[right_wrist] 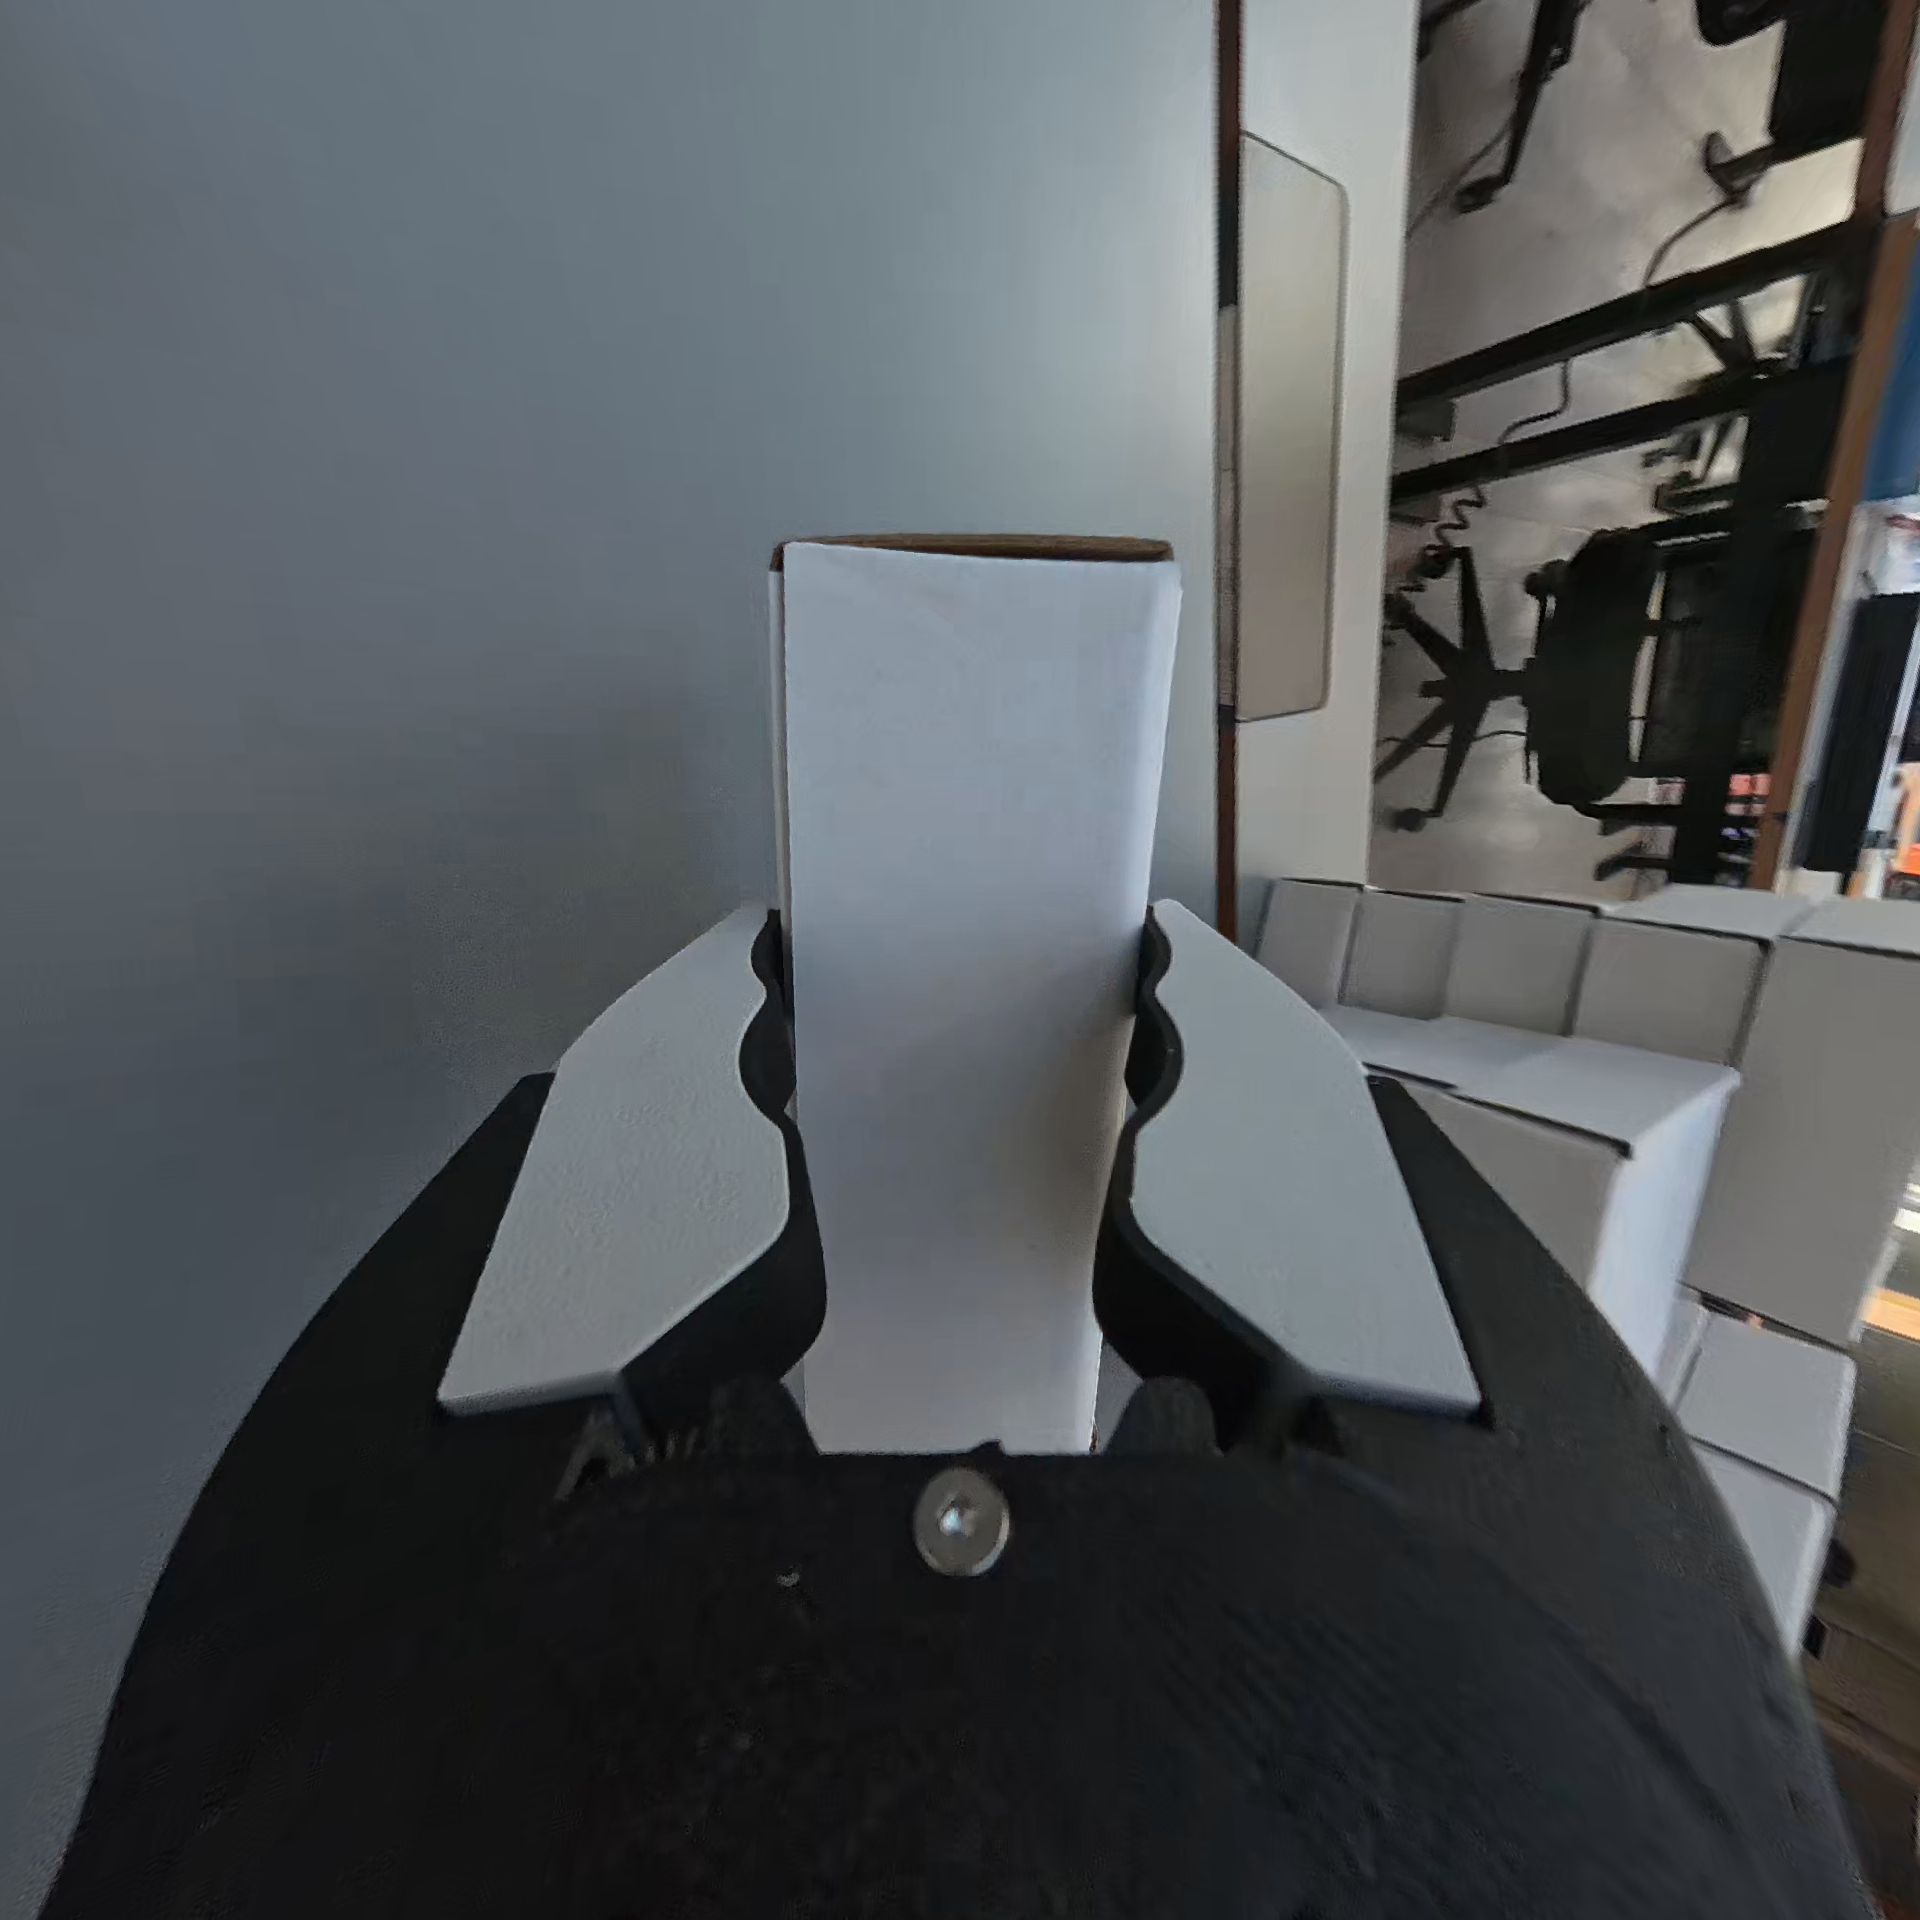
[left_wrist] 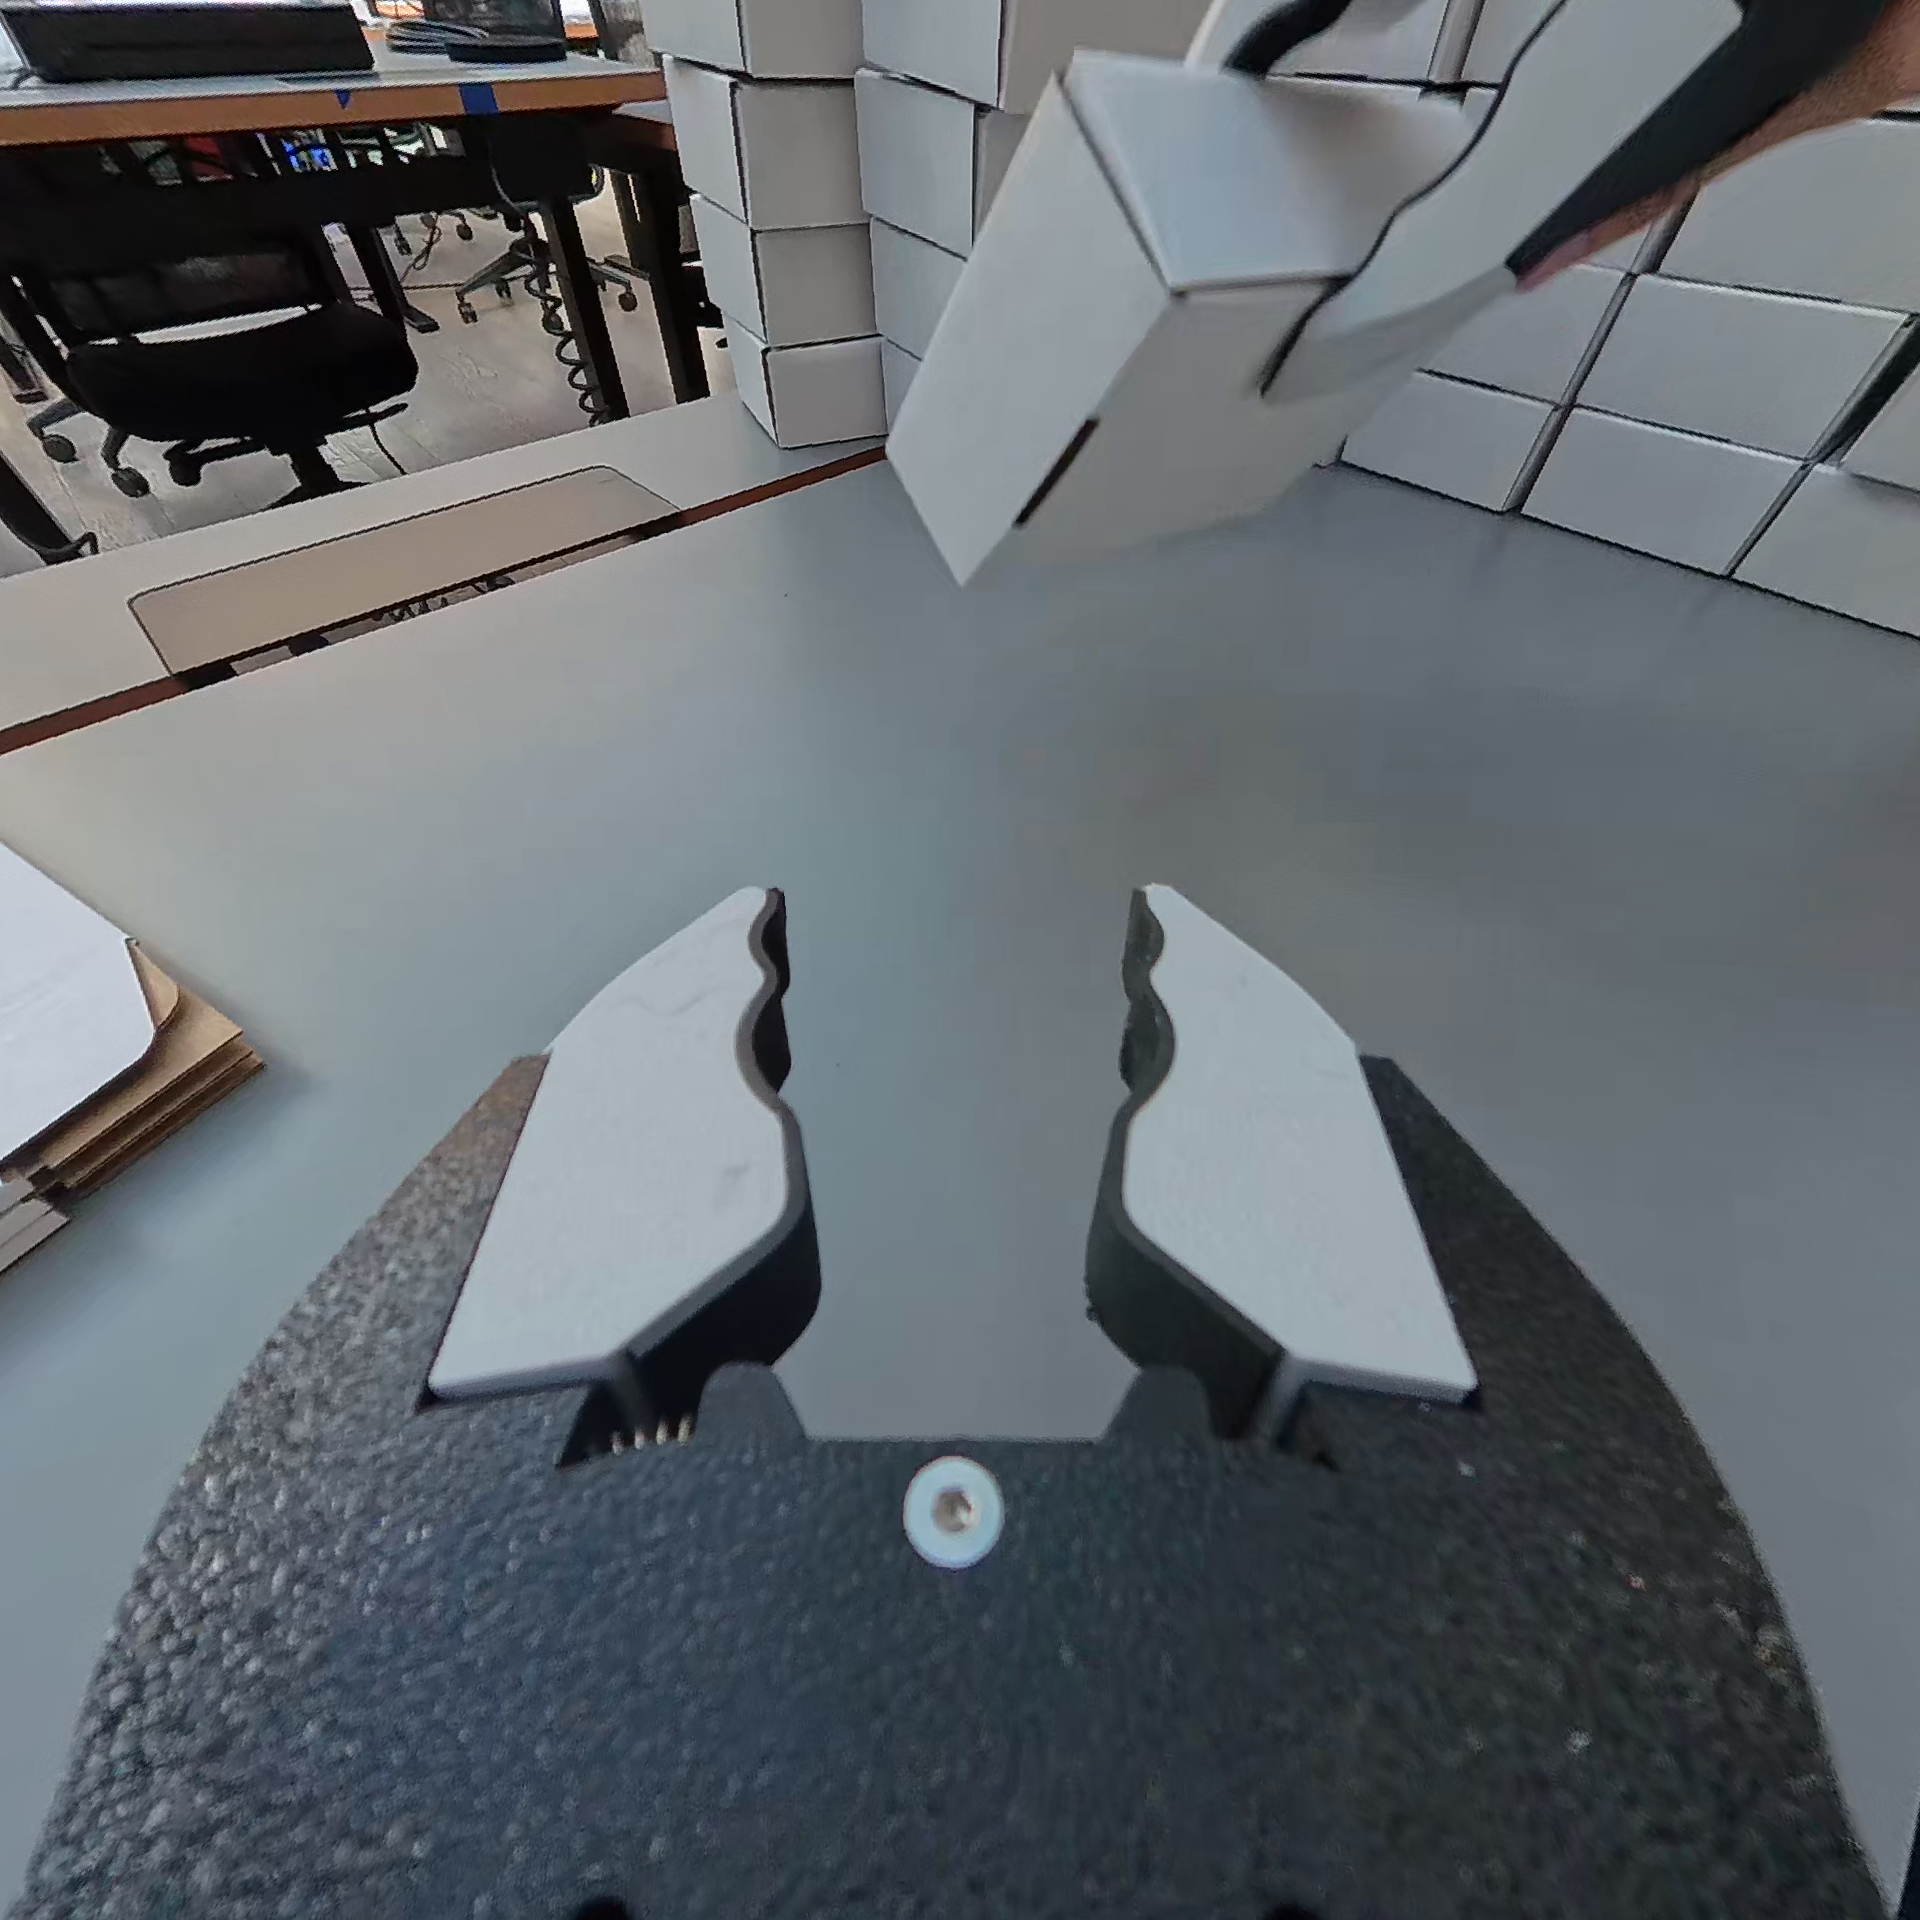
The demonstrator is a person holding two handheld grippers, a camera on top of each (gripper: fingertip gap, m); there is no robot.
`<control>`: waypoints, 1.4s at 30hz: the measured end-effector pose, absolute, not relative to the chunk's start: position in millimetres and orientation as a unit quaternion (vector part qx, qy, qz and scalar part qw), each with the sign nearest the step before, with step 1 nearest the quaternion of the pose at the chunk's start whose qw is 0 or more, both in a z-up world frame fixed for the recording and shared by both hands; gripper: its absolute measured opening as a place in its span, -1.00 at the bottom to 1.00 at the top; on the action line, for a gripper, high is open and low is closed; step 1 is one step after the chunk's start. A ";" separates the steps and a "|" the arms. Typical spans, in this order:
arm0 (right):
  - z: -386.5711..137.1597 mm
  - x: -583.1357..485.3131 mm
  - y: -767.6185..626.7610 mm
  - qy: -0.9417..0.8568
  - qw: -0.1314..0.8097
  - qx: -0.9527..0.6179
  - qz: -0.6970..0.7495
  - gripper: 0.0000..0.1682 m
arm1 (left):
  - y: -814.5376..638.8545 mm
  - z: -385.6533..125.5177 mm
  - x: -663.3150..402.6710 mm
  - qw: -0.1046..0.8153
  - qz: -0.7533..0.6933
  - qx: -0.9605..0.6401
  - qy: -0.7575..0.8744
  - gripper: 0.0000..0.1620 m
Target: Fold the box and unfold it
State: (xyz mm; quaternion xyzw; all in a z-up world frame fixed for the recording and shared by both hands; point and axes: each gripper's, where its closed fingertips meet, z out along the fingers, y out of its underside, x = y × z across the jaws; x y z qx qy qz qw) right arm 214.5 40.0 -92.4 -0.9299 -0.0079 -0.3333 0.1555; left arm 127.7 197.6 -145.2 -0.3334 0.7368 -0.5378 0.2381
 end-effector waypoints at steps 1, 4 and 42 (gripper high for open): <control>-72.5 226.7 24.8 -0.007 0.157 -0.917 -0.367 -0.25 | 197.2 -146.8 126.9 0.239 -0.532 -0.330 0.742 -0.24; -5.1 263.0 -25.0 0.009 0.160 -0.868 -0.470 -0.25 | 198.2 -151.0 127.1 0.247 -0.516 -0.325 0.753 -0.24; 1.0 413.2 -126.2 0.002 0.149 -0.849 -0.508 -0.08 | 185.0 -184.3 128.6 0.177 -0.511 -0.334 0.772 -0.25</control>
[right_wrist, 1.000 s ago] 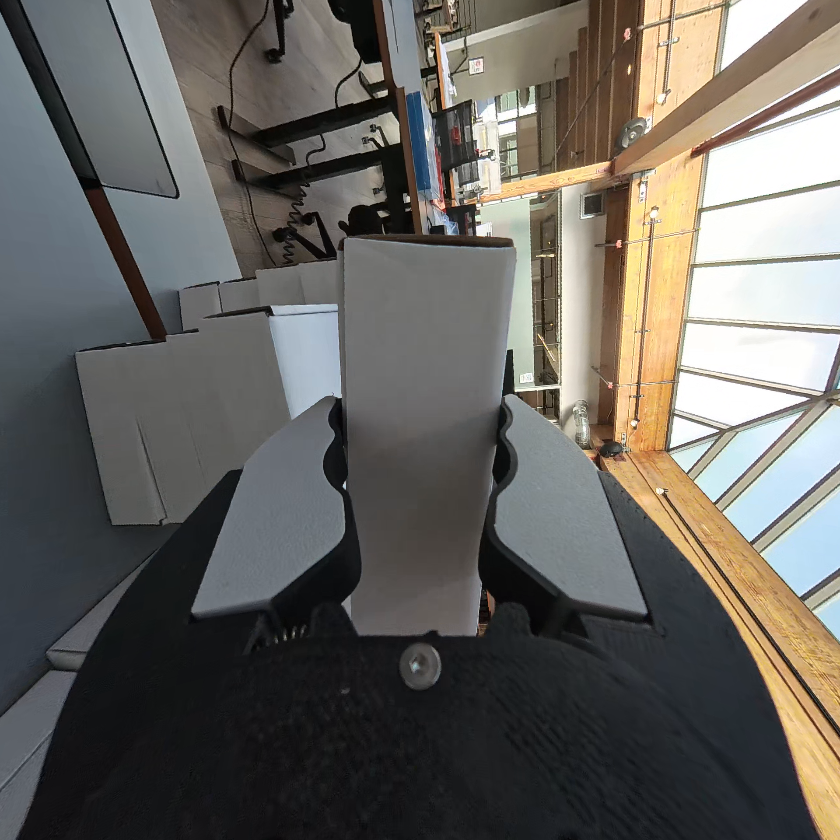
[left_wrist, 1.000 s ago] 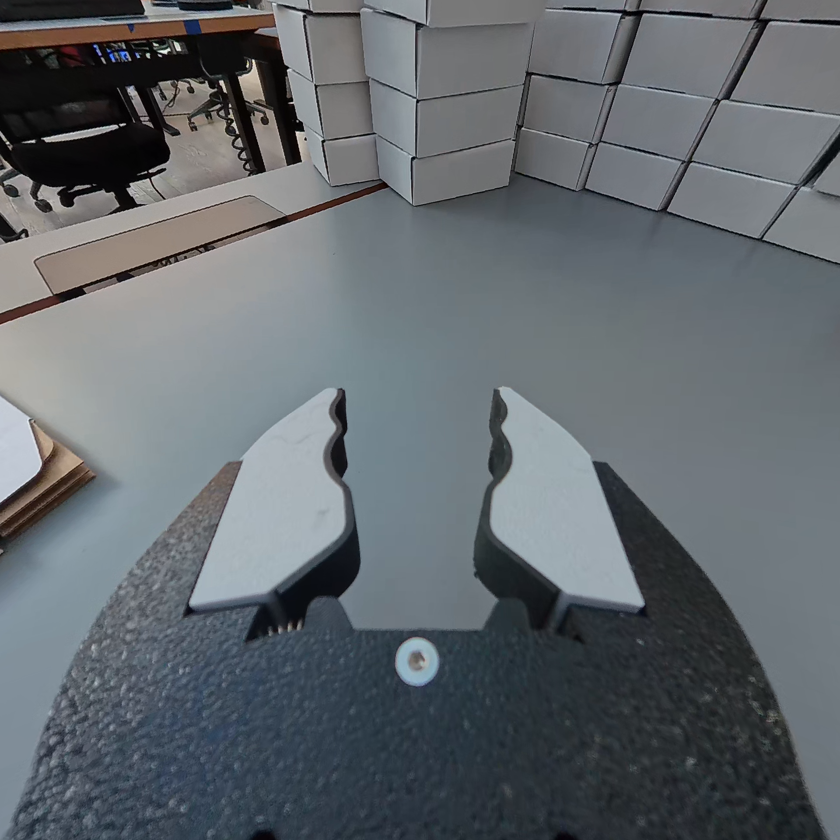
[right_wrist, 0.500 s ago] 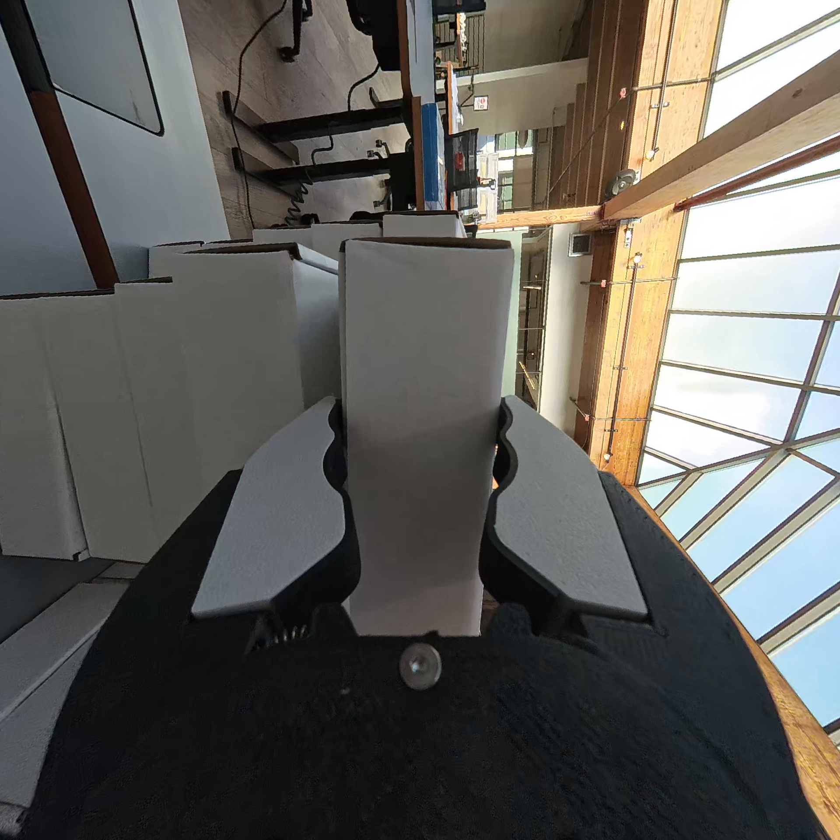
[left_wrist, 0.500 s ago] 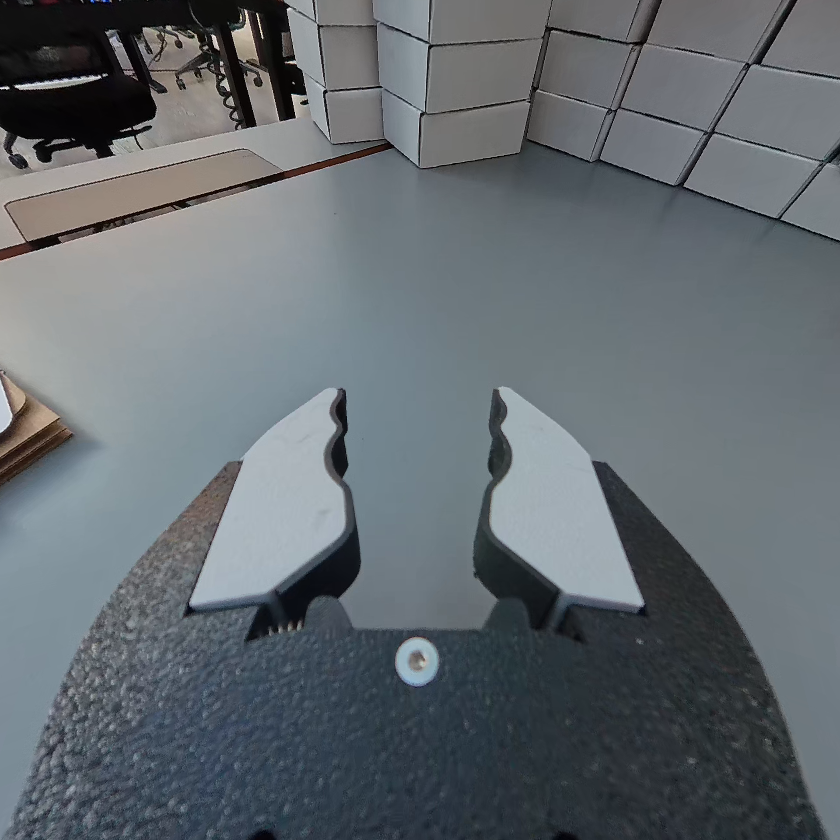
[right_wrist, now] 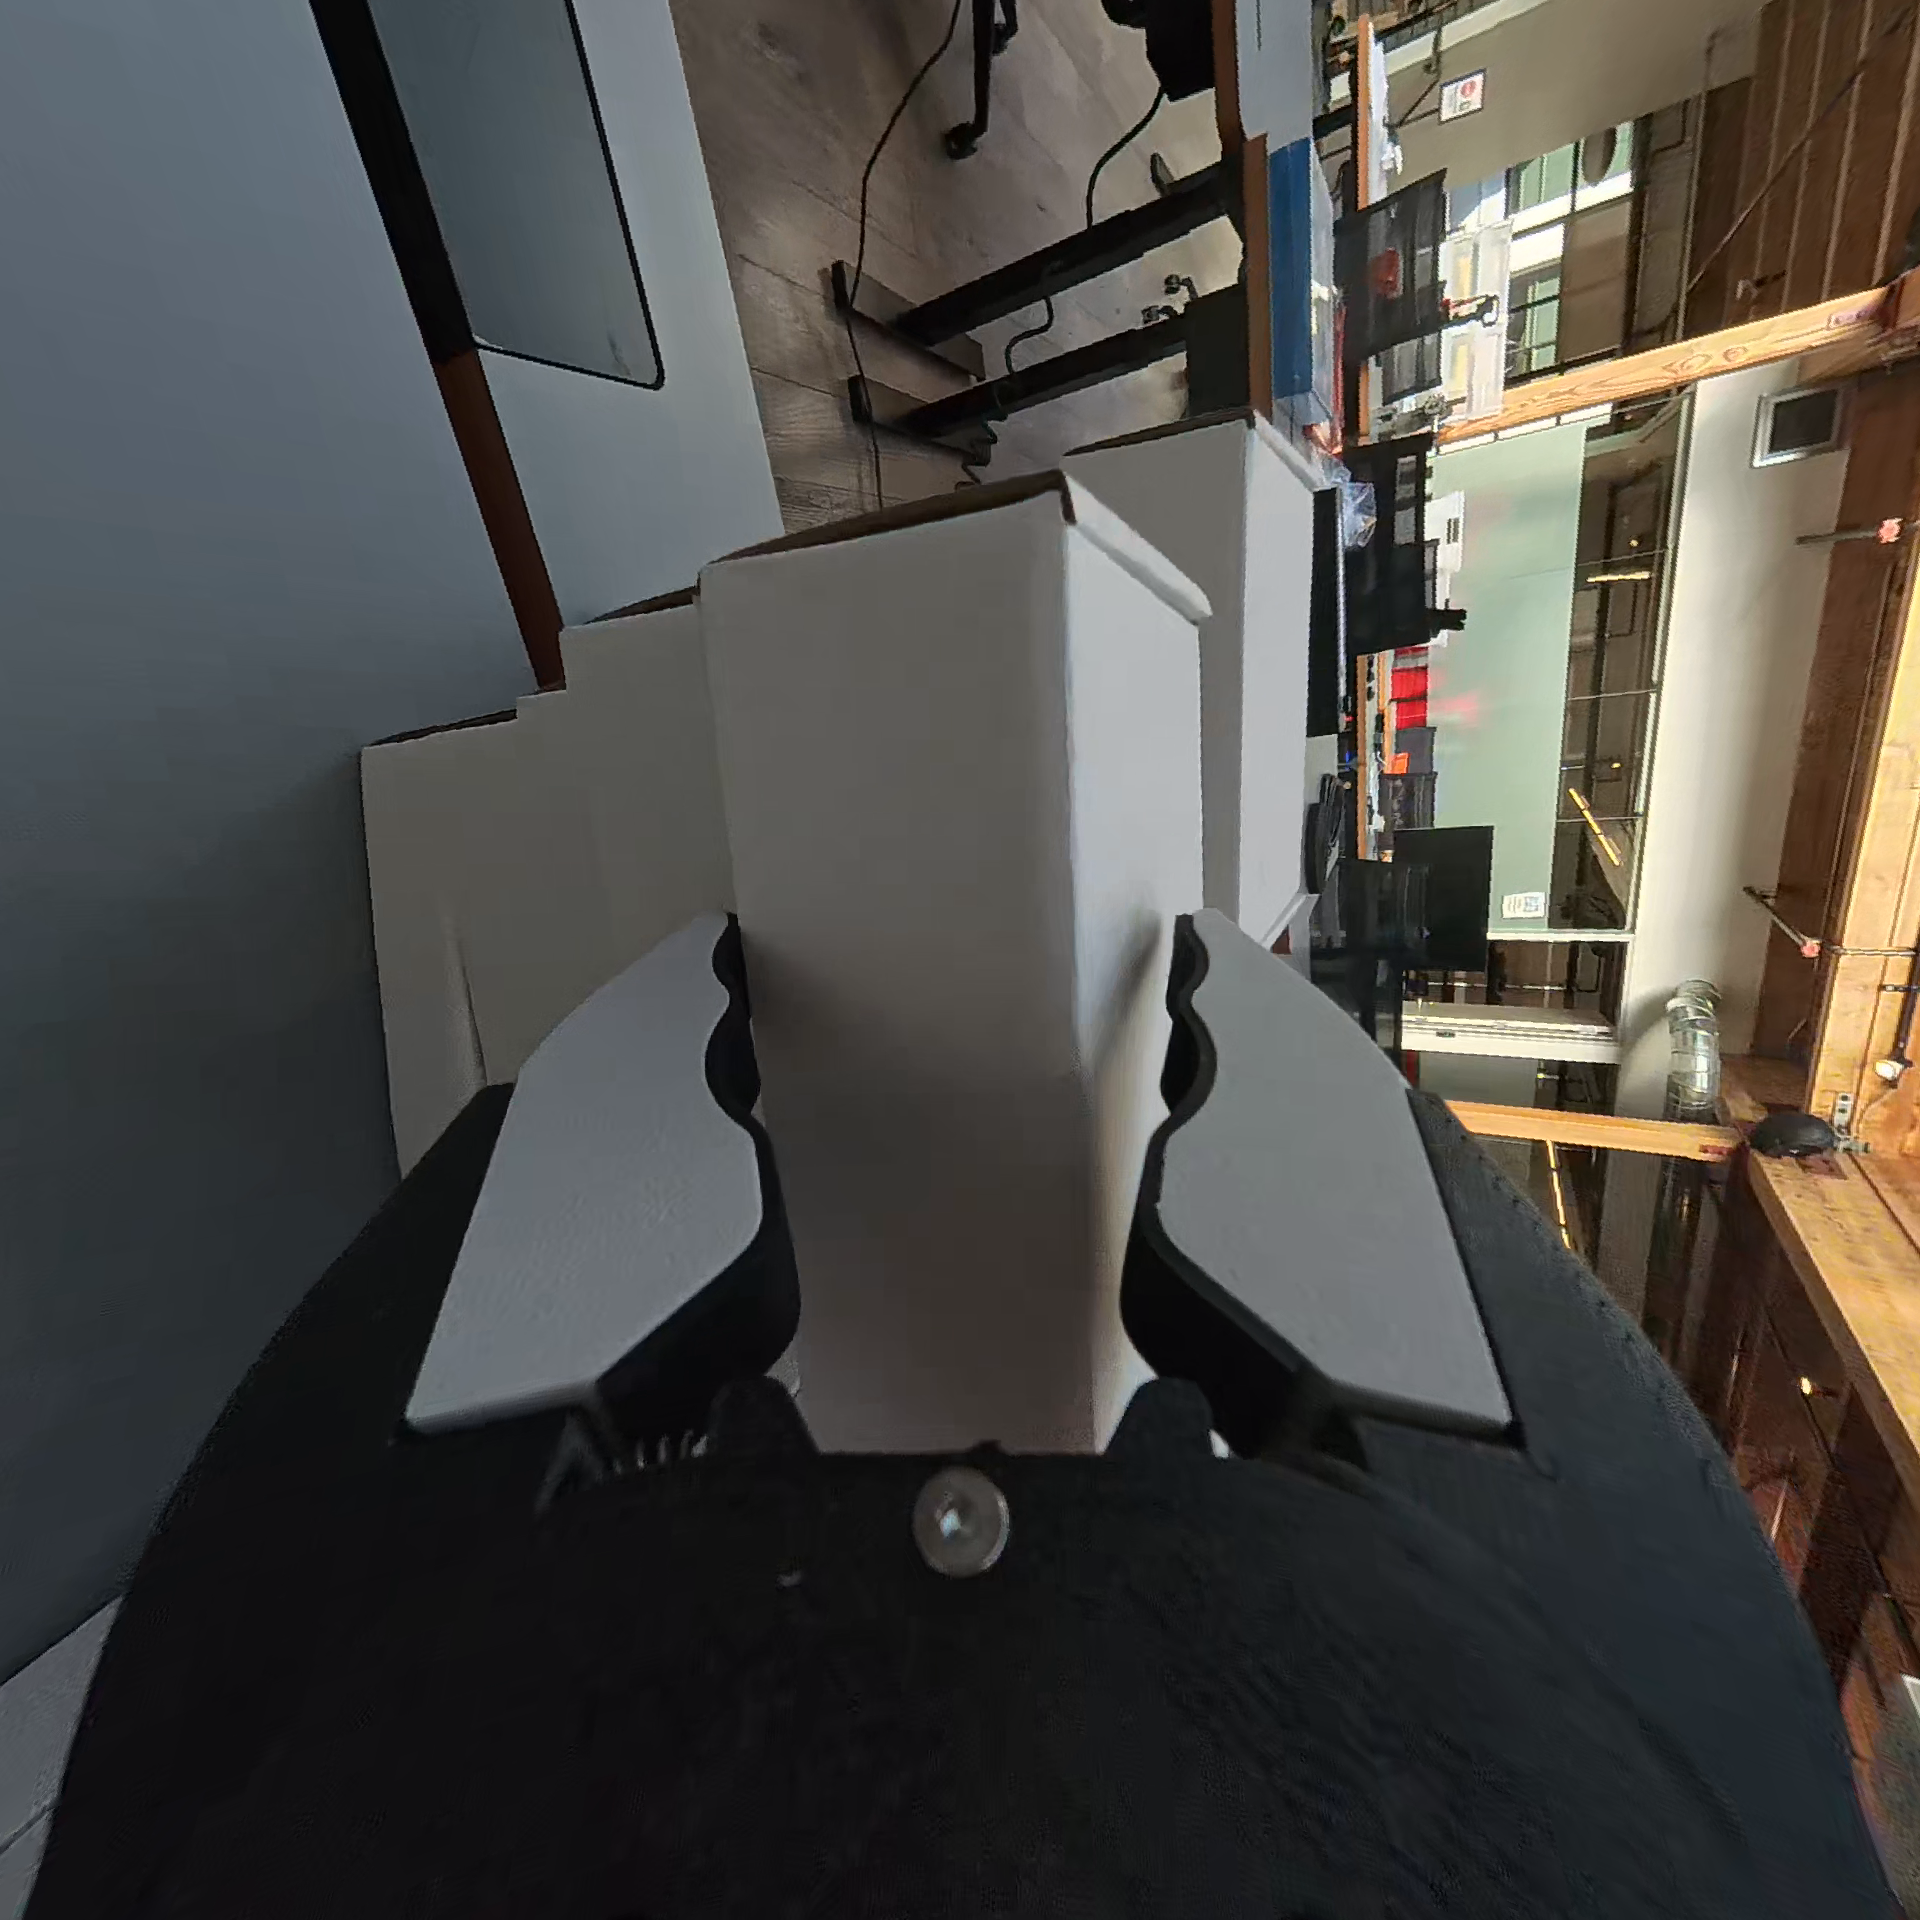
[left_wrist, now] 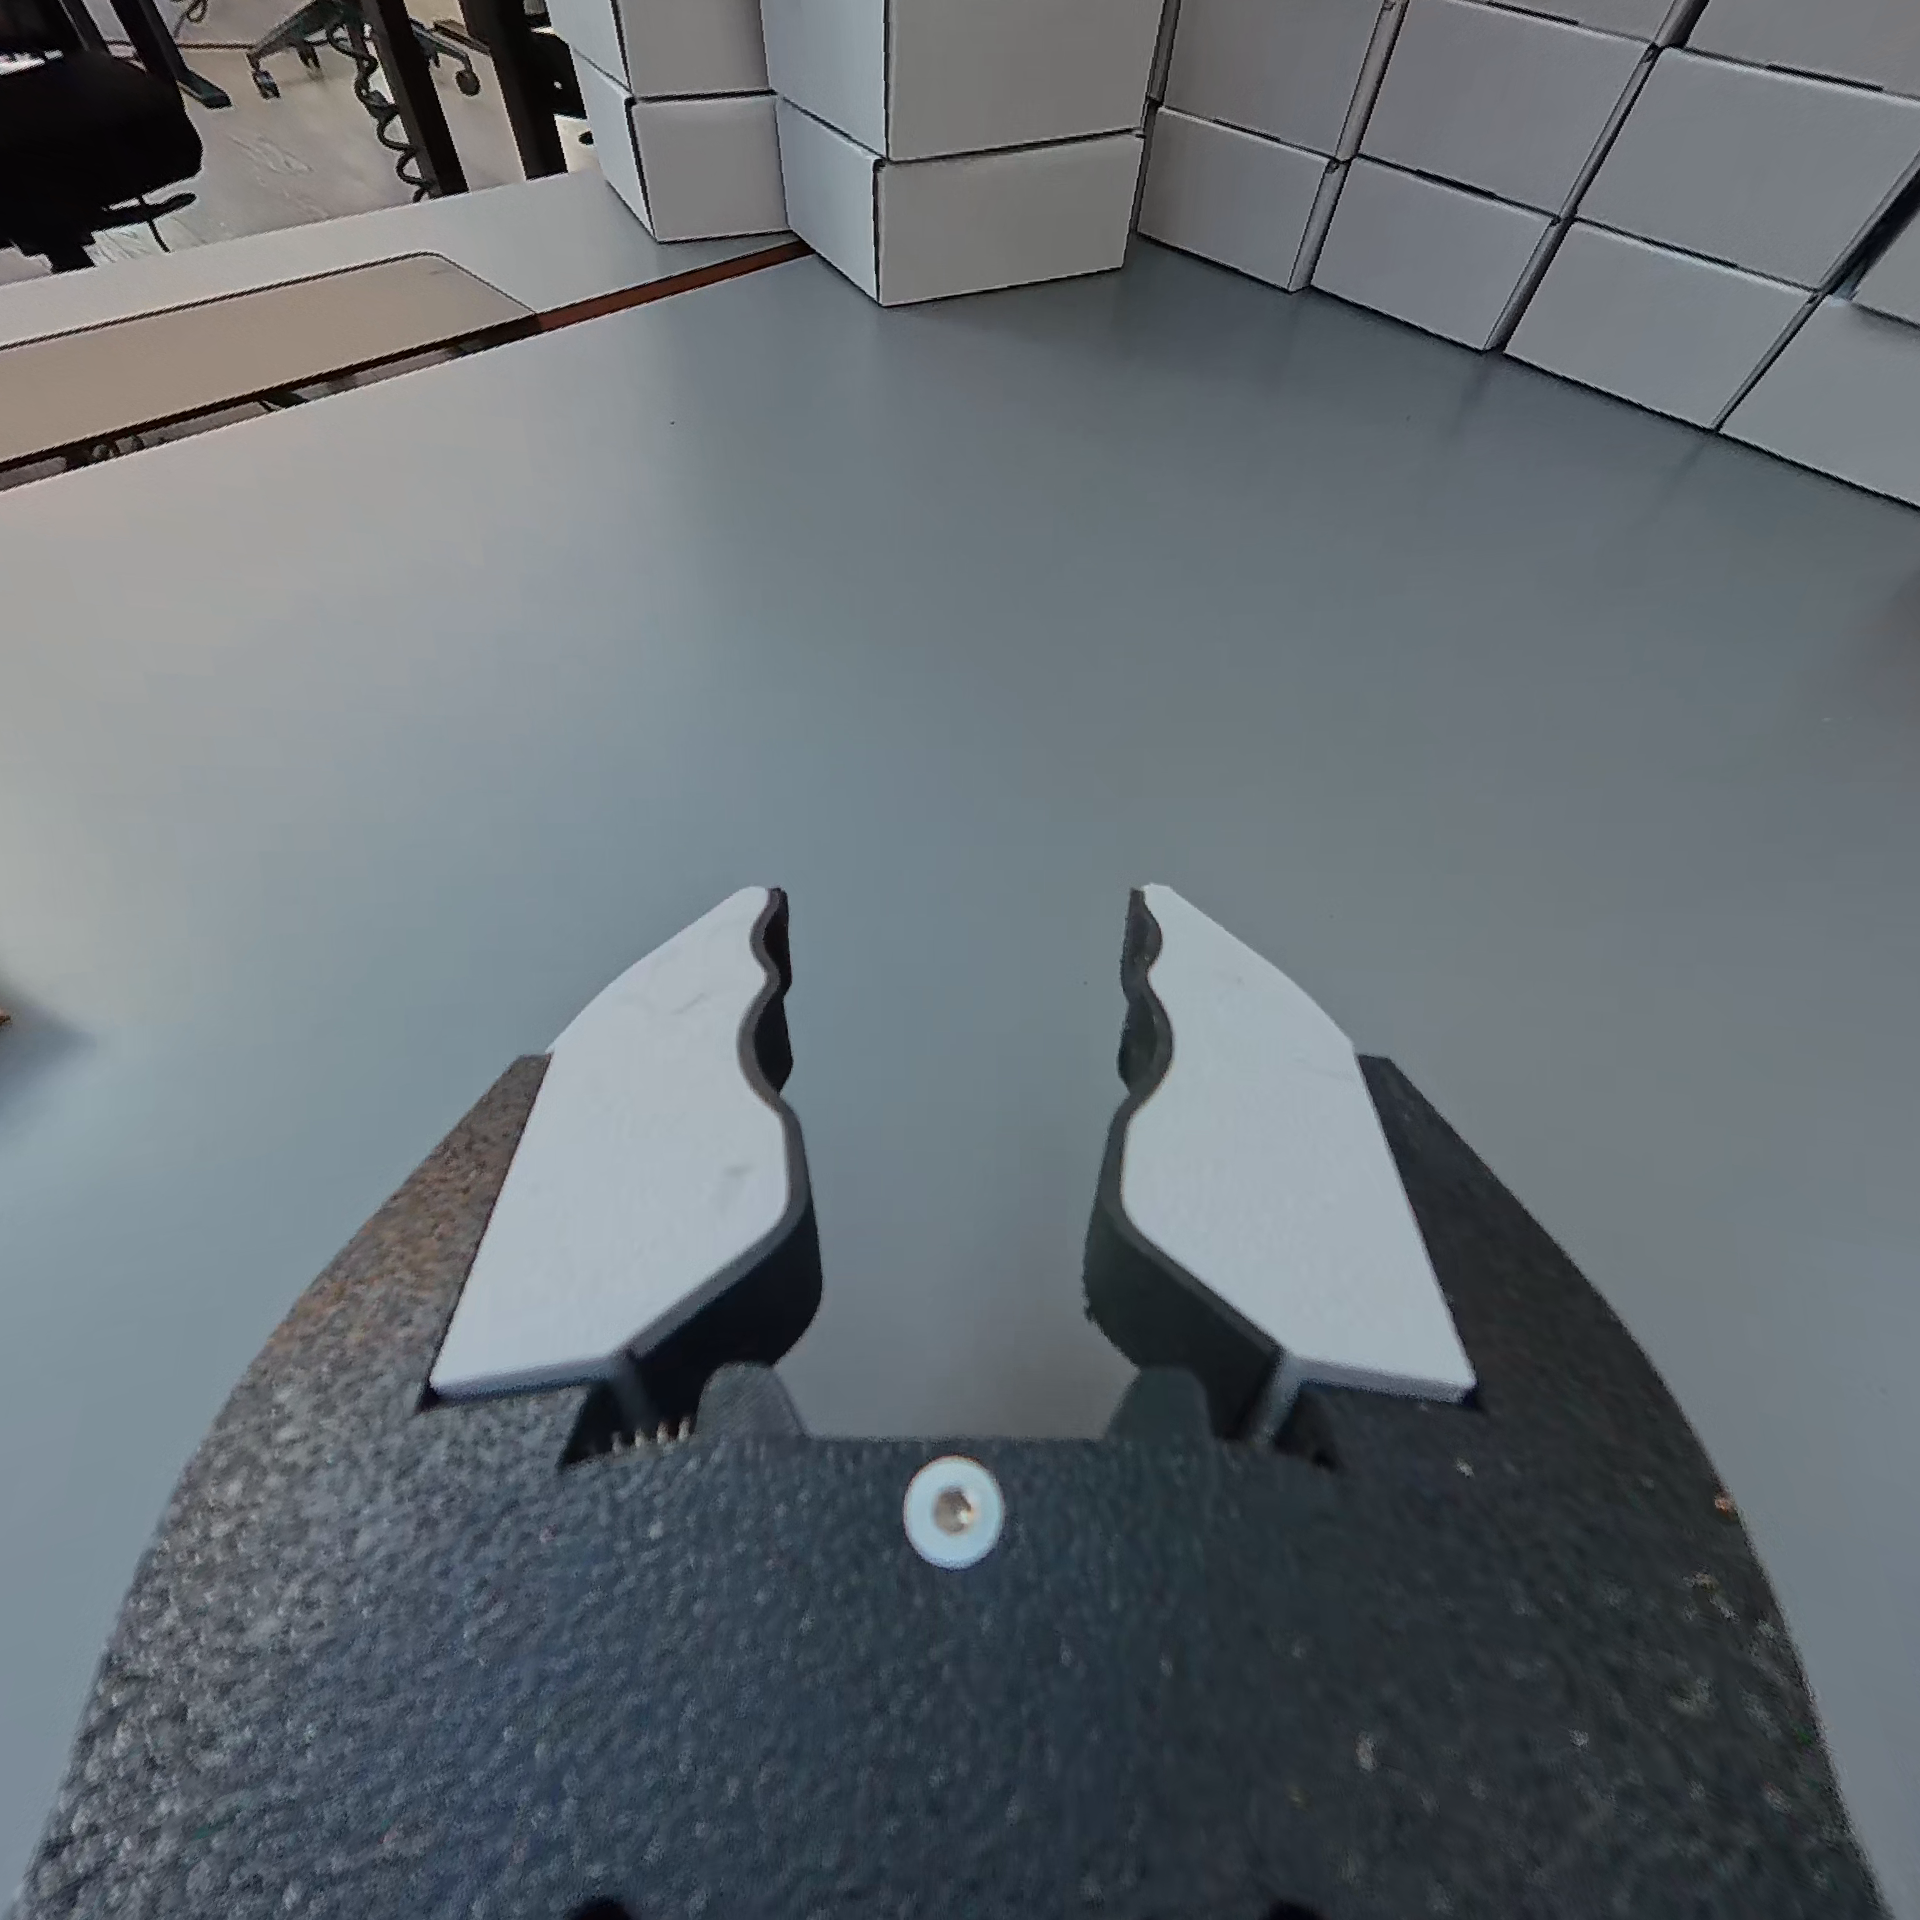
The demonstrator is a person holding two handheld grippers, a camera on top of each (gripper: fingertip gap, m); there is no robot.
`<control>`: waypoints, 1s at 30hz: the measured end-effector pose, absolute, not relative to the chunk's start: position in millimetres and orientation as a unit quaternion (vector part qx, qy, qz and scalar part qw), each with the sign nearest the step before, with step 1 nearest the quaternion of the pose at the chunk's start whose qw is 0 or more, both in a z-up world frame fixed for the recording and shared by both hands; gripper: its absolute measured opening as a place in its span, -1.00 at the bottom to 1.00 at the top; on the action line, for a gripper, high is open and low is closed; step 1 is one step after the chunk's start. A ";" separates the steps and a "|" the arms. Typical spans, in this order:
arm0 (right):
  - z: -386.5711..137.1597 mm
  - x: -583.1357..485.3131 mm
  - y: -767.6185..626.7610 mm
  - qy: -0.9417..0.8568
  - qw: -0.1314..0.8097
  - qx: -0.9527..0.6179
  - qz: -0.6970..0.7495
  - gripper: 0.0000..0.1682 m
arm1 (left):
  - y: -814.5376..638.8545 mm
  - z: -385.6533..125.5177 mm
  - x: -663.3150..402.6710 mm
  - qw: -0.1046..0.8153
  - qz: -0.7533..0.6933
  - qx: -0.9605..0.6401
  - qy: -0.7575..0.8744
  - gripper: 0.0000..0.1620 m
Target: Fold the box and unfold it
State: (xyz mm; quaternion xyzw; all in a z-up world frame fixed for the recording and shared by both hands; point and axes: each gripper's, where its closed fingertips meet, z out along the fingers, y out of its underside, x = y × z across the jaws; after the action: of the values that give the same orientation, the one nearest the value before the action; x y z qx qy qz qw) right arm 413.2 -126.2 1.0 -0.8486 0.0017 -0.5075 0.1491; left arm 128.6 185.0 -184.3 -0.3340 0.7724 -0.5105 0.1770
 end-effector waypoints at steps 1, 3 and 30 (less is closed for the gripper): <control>-1.1 412.6 -125.6 0.006 0.155 -0.857 -0.492 -0.07 | 184.8 -184.8 128.1 0.176 -0.510 -0.333 0.774 -0.25; -1.3 412.2 -124.9 0.008 0.164 -0.867 -0.471 -0.05 | 184.6 -185.8 127.2 0.172 -0.508 -0.332 0.776 -0.24; 12.0 403.1 -116.2 0.000 0.205 -0.847 -0.490 -0.04 | 252.5 -152.0 152.2 0.254 -0.489 -0.372 0.747 -0.20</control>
State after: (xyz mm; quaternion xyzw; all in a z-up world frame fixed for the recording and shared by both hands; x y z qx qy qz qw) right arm 403.1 -116.2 12.0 -0.8473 0.0002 -0.4900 0.2049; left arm 152.2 252.5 -152.0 -0.3721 0.7471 -0.4885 0.2544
